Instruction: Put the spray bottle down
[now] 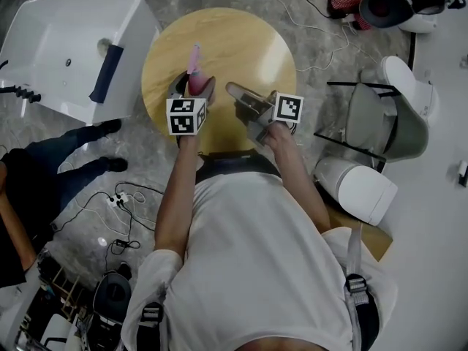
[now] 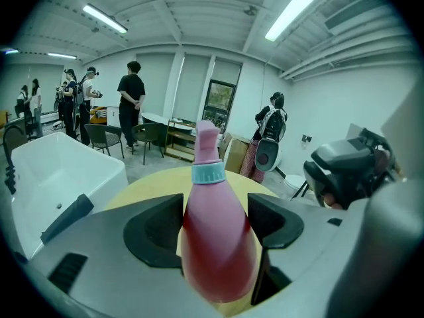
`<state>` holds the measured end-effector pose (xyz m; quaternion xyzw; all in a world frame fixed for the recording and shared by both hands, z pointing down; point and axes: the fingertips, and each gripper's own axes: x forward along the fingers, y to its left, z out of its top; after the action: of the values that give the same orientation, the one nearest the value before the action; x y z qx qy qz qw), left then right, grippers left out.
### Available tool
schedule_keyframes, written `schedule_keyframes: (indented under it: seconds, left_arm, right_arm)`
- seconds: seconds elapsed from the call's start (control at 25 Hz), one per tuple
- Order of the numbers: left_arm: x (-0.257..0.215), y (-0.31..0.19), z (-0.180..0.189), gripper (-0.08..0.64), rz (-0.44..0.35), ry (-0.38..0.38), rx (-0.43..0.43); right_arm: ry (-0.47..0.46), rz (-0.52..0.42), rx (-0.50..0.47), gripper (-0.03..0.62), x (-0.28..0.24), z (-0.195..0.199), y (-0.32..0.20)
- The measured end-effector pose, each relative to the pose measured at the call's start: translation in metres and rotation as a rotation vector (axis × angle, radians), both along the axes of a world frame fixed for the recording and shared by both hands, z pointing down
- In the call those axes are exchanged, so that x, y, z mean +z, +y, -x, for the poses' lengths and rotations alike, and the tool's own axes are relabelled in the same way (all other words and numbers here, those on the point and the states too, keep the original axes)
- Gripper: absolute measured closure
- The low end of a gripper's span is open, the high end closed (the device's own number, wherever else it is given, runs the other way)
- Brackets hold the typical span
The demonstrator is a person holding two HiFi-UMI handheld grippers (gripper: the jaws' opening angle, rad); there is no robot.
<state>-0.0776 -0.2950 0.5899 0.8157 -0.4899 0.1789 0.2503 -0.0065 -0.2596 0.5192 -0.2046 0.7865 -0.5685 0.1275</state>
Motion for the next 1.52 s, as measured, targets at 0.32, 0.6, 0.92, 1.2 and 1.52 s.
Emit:
schedule_keyframes:
  seconds: [0.32,0.6,0.92,1.2,1.52]
  left_arm:
    - [0.023,-0.032,-0.009,0.255,0.02,-0.013,-0.032]
    - [0.035,-0.056,-0.013,0.255,0.011,-0.023,-0.053]
    - [0.045,-0.079,-0.022,0.255,0.012,-0.038,-0.077]
    - [0.052,-0.088,-0.022,0.255,-0.003,-0.031,-0.107]
    - [0.063,-0.087,-0.018,0.267,-0.052,-0.036,-0.114]
  right_arm:
    - [-0.019,0.044,-0.004,0.569,0.018,-0.012,-0.023]
    - [-0.026,0.054,-0.006,0.569,0.022,-0.015,-0.031]
    - [-0.024,0.068,0.004,0.569,0.026,-0.029,-0.039]
    - [-0.027,0.07,0.002,0.569,0.026,-0.029,-0.041]
    - [-0.008,0.077,-0.007,0.569,0.03,-0.031,-0.04]
